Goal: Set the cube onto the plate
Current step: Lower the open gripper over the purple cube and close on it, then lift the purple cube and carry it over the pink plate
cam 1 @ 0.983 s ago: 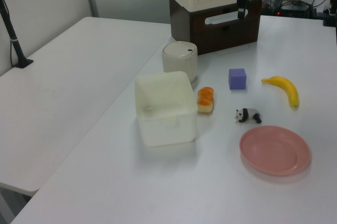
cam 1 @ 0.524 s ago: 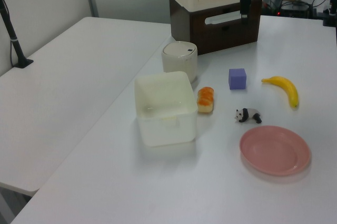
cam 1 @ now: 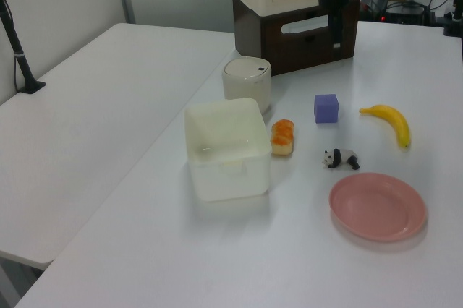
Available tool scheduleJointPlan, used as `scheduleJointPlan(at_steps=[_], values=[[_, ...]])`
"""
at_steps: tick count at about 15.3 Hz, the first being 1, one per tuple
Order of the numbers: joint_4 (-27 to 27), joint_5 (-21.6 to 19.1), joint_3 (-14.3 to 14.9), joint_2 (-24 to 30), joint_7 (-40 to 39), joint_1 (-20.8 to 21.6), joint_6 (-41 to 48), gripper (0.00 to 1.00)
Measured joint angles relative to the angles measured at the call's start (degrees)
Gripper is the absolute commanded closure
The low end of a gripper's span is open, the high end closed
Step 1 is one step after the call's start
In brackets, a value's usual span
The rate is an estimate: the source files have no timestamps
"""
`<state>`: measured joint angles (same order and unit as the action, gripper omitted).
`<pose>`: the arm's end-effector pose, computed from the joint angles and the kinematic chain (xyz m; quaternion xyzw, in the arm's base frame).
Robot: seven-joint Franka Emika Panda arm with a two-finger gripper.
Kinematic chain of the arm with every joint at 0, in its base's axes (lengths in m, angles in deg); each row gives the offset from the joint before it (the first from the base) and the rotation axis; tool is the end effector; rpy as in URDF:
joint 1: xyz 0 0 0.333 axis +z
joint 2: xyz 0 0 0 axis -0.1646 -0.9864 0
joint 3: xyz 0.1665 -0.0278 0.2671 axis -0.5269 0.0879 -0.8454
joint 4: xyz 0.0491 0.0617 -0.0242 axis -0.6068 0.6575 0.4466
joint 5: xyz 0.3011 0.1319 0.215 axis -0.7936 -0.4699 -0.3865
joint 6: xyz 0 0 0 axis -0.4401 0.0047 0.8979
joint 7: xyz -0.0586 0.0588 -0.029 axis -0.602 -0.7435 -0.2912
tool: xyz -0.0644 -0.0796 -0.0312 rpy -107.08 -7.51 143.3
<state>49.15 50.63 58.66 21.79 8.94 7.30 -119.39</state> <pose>0.6064 -0.0467 0.4945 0.9892 0.1354 -0.0527 0.0166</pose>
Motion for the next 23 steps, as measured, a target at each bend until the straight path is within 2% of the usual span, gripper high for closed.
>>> scheduleJointPlan(at_steps=[6, 12, 13, 15, 16, 17, 19, 23], values=[[11.08, 0.10, -0.02, -0.85, -0.55, -0.70, -13.83, 0.00], [12.46, 1.17, -0.54, -5.50, -0.67, -0.32, -15.06, 0.00], [12.45, 1.18, -0.54, -6.61, -0.67, -0.32, -15.63, 0.06], [12.43, 1.18, -0.54, -8.33, -0.67, -0.32, -18.05, 0.39], [12.42, 1.18, -0.54, -8.98, -0.67, -0.31, -19.20, 0.51], [12.39, 1.18, -0.61, -9.42, -0.67, -0.29, -19.98, 0.58], [12.03, 1.18, -1.21, -9.67, -0.67, -0.10, -20.62, 0.64], [10.63, 1.19, -2.05, -9.47, -0.66, 2.41, -20.38, 0.63]])
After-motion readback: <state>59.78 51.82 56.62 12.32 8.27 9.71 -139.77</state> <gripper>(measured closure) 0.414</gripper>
